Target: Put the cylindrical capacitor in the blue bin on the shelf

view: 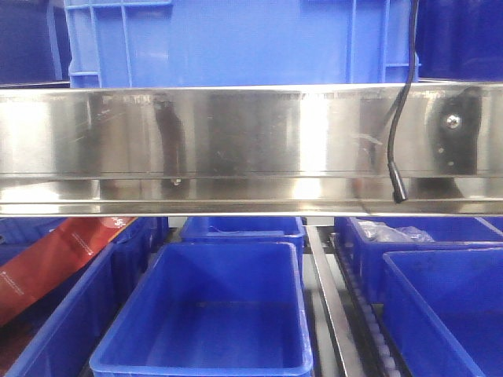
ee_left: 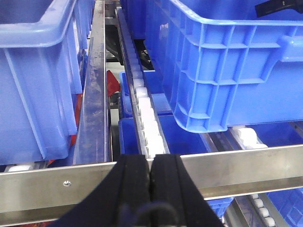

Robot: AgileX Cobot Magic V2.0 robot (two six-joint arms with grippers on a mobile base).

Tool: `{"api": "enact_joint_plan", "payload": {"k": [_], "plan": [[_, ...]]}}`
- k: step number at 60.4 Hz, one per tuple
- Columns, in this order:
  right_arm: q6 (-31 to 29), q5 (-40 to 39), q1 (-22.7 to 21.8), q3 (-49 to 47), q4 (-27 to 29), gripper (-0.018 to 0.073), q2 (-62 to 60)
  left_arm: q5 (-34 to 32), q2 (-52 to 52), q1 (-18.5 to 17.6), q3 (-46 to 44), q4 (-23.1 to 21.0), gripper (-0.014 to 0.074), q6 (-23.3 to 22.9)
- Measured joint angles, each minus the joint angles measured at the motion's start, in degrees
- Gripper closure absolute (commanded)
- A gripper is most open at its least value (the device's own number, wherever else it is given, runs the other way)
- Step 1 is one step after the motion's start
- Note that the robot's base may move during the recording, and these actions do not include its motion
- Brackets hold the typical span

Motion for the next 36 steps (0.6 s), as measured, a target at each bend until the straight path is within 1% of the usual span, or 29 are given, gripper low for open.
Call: {"api": "enact_joint_plan", "payload": {"k": [7,11,17,24,31,36], "plan": [[0.0,0.5,0.0,0.0,0.0,0.0183,-0.9,0.1,0.0,0.0,0.0,0.0,0.0708,0.0],[0.0,0.6,0.0,0.0,0.1,0.0243,-2.1,0.1,0.0,0.0,0.0,0.0,0.0708,0.0],[0.0,1.0,-0.5,0.0,0.2,0.0377,-4.6,0.1,0.0,0.0,0.0,0.0,0.0708,0.0],[0.0,2.6,-2.2,-0.1,0.4,0.0542,-8.5,0.1,0.0,0.0,0.0,0.0,0.0708,0.0],[0.1,4.8,-4.2,-0.2,0.4,0.0654,-12.6,0.1,0.0,0.0,0.0,0.0,0.0708,0.0],[0.1,6.3,-5.8,0.0,0.2,0.0712,-16.0,0.1,0.0,0.0,0.0,0.0,0.0708,0.0]]}}
